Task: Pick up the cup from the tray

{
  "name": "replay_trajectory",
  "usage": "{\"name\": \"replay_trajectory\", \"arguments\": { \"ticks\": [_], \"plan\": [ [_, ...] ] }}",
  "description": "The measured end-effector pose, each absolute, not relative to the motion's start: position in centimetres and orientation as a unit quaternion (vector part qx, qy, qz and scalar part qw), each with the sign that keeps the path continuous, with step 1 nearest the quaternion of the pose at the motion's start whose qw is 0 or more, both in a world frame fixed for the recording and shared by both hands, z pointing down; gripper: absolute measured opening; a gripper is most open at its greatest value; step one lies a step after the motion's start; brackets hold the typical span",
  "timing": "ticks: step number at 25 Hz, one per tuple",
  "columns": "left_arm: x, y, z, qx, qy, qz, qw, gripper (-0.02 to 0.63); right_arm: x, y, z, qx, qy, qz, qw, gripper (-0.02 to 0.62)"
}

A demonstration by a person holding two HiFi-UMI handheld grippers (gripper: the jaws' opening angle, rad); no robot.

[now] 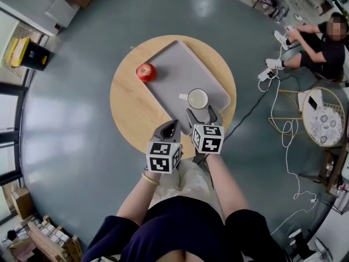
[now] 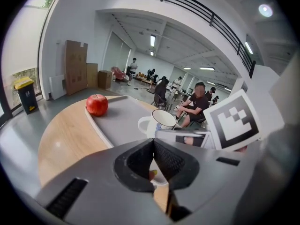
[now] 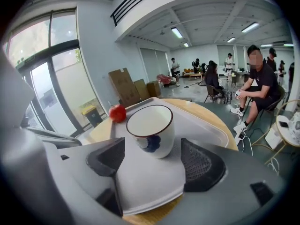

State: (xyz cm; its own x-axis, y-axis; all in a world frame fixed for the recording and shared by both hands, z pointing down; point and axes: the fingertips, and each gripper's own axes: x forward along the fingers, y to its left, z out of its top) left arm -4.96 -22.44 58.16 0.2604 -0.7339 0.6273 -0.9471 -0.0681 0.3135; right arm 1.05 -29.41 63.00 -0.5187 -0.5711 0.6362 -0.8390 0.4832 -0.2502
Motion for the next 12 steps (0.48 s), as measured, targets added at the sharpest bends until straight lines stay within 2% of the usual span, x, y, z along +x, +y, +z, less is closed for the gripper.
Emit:
{"name": "replay_trajectory", "arguments": {
  "ticks": [5,12],
  "plan": [
    [-5.6,-22.1,59.2,0.709,-0.584,0.162,0.361,0.006,-0.1,-31.4,64.6,0.418,-0.830,0.264,0.259,0.397],
    [-5.3,-21.5,60.6,0.709,-0.573,0.179,0.370,0.008,-1.3,-32.5,65.7,0.409,-0.834,0.264,0.259,0.407]
  ]
}}
